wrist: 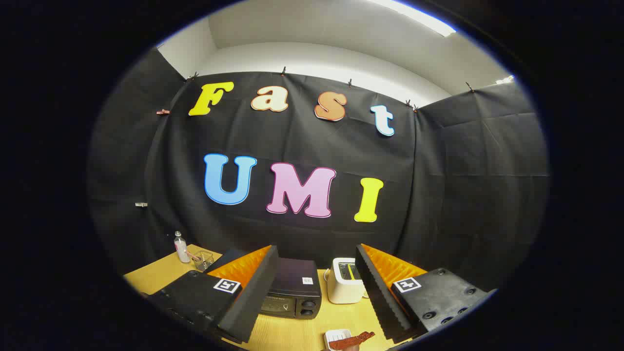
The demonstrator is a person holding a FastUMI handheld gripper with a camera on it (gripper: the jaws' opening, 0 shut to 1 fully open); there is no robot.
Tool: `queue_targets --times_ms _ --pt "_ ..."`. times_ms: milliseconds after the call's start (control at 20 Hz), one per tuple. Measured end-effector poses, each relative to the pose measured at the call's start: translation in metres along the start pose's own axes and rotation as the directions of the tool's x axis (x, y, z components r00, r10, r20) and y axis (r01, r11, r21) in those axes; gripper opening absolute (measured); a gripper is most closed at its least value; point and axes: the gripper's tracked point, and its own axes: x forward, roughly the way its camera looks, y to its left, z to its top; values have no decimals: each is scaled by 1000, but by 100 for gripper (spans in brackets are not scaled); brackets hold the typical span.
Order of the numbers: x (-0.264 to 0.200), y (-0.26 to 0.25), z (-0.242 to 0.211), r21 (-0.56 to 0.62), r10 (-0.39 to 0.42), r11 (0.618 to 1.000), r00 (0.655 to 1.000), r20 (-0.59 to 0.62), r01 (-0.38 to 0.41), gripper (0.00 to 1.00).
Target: Open the toaster oven, put the food inside, and close the toaster oven door.
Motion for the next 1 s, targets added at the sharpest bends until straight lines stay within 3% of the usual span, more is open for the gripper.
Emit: queue_targets --times_ms 700,1000 --pt "6 25 -4 -11 18 1000 1000 -13 -18 98" --pt "14 59 -17 4 39 999 998 -42 -39 98"
